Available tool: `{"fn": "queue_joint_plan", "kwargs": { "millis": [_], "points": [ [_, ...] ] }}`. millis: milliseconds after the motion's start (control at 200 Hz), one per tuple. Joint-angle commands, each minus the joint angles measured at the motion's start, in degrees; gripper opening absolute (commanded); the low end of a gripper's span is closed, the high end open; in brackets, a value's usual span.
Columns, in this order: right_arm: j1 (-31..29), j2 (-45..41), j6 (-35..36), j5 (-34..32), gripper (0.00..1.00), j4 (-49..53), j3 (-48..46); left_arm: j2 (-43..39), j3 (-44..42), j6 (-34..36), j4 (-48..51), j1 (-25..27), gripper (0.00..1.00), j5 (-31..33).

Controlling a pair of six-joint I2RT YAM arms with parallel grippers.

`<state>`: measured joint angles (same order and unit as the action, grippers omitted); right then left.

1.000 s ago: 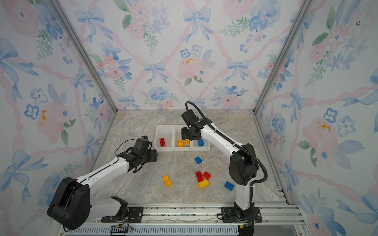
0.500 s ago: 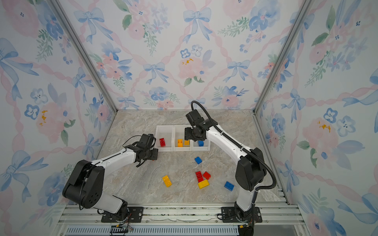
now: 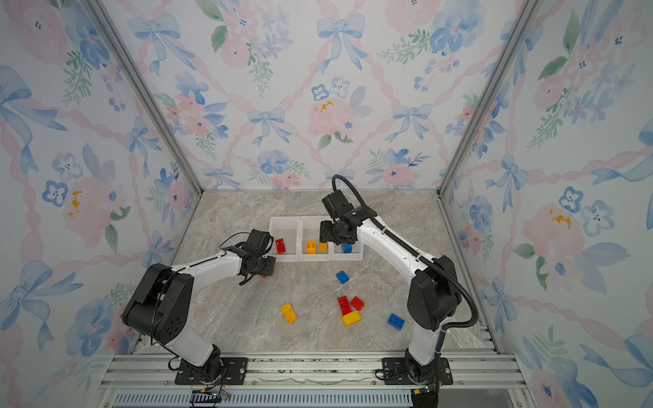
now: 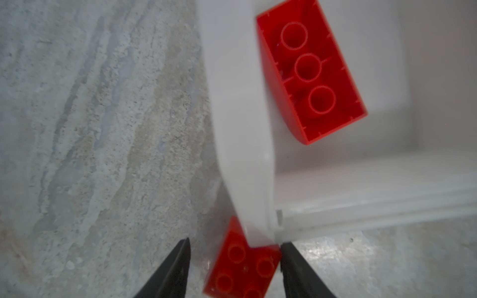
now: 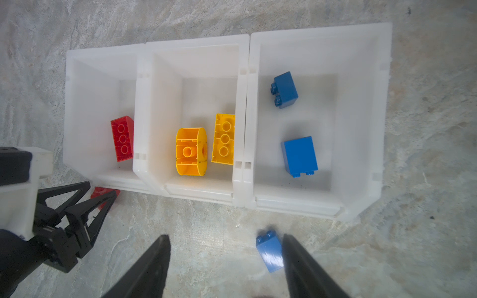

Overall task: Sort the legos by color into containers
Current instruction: 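Grasp the red brick beside the bin with the left gripper while the right gripper hovers, then lift the red brick into the nearest-end bin and open the left gripper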

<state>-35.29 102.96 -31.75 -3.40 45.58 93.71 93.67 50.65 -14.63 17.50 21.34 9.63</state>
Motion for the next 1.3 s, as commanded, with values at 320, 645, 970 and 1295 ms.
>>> {"fn": "queue_joint_plan", "kwargs": {
  "millis": [320, 645, 970, 1295],
  "points": [
    [0.28, -0.78, -1.38, -0.09, 0.71, -0.15, -0.31, 3.31, 1.52, 1.44, 0.96, -0.6, 0.49, -3.4],
    [0.22, -0.04, -1.56, 0.32, 0.71, -0.82, -0.23, 0.82, -2.23, -0.74, 0.9, 0.84, 0.35, -4.68],
    [0.22, -1.15, -1.78, 0.59, 0.72, -1.63, -1.73, -6.17, -6.41, -4.89, 1.04, 3.22, 0.24, -4.3],
    [0.18, -3.75, -1.83, 0.76, 0.72, -1.55, -3.81, -18.06, -7.25, -8.74, 1.04, 5.01, 0.21, -2.24]
  ]
}}
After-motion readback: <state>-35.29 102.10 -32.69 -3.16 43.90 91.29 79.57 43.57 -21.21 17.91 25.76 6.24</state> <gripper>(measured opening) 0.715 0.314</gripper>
